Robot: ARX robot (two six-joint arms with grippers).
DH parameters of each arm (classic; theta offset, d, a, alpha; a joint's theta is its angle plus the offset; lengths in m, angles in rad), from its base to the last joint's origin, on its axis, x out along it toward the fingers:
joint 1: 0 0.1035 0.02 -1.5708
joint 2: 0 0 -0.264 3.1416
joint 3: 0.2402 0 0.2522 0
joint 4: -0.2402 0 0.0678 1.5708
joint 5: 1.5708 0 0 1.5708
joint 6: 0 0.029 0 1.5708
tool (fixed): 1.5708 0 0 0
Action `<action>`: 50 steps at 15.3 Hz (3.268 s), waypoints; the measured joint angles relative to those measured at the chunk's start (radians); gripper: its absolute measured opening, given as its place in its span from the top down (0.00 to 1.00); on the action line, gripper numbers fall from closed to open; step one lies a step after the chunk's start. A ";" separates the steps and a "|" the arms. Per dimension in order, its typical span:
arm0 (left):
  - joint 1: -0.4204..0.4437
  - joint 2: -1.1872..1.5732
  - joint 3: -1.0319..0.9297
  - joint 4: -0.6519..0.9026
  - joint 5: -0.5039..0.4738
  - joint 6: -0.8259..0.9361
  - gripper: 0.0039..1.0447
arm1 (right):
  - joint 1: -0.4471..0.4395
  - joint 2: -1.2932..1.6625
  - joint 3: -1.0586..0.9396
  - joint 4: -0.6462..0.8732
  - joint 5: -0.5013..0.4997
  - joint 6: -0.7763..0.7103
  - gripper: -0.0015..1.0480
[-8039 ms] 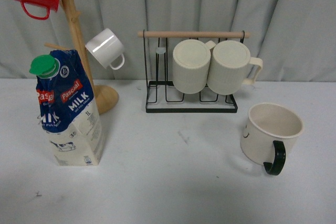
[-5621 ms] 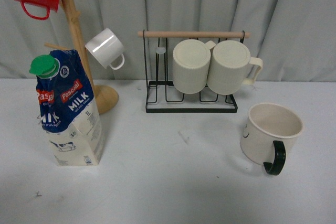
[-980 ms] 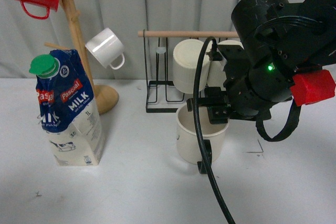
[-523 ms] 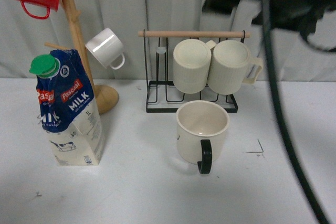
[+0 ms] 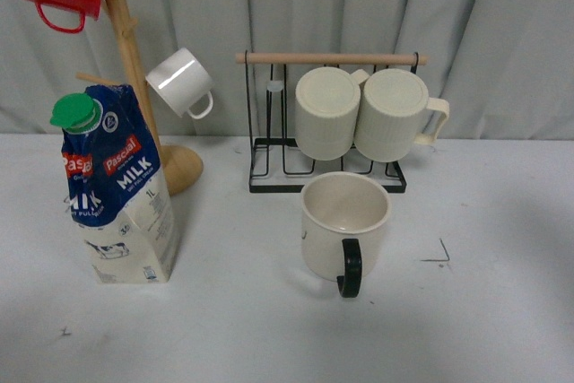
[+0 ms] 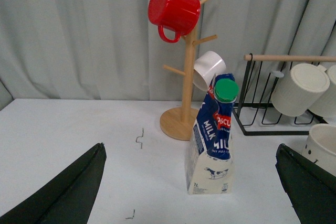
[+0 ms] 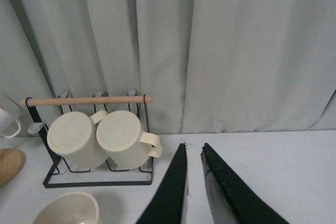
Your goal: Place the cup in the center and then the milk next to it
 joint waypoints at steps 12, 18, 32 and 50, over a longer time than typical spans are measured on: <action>0.000 0.000 0.000 0.000 0.000 0.000 0.06 | -0.164 -0.594 -0.402 -0.163 -0.153 -0.006 0.98; 0.000 0.000 0.000 0.001 0.000 0.000 0.06 | -0.164 -0.664 -0.430 -0.206 -0.153 -0.006 0.98; 0.000 0.000 0.000 0.000 0.000 0.000 0.06 | -0.164 -0.928 -0.431 -0.461 -0.153 -0.006 0.98; -0.028 1.056 0.618 0.036 -0.018 -0.053 0.06 | -0.164 -1.116 -0.430 -0.657 -0.155 -0.006 0.06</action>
